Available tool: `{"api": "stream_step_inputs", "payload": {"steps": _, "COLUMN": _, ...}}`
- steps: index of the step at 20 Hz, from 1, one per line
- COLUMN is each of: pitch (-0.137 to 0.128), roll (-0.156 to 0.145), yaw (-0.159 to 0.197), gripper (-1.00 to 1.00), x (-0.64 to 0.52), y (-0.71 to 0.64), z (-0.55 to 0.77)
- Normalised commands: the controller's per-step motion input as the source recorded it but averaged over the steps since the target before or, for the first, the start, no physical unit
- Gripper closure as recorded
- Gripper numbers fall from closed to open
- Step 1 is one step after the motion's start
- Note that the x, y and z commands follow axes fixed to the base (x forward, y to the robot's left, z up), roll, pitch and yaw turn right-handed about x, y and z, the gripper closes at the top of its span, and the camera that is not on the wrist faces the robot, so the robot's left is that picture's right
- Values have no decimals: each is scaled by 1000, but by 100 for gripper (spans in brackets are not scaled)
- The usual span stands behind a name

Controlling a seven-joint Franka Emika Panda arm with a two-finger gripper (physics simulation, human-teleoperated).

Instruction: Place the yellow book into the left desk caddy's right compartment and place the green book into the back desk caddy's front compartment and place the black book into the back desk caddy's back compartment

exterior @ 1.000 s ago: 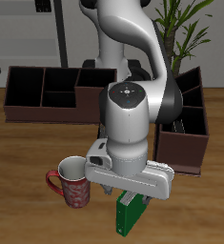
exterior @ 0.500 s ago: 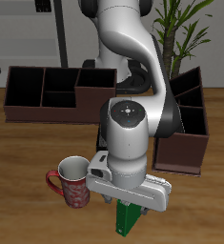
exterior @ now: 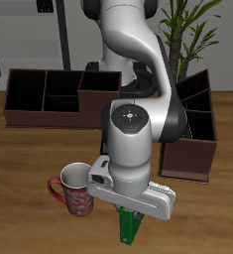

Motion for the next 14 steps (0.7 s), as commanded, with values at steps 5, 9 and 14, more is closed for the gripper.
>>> {"api": "stream_step_inputs", "payload": {"steps": 5, "pitch": -57, "roll": 17, "yaw": 18, "gripper": 100, "x": -217, "y": 39, "z": 503}}
{"api": "stream_step_inputs", "payload": {"steps": 9, "pitch": -124, "roll": -2, "yaw": 29, "gripper": 100, "x": -347, "y": -42, "z": 1113}}
{"api": "stream_step_inputs", "payload": {"steps": 14, "pitch": -86, "roll": 3, "yaw": -1, "gripper": 100, "x": -393, "y": -76, "z": 791}}
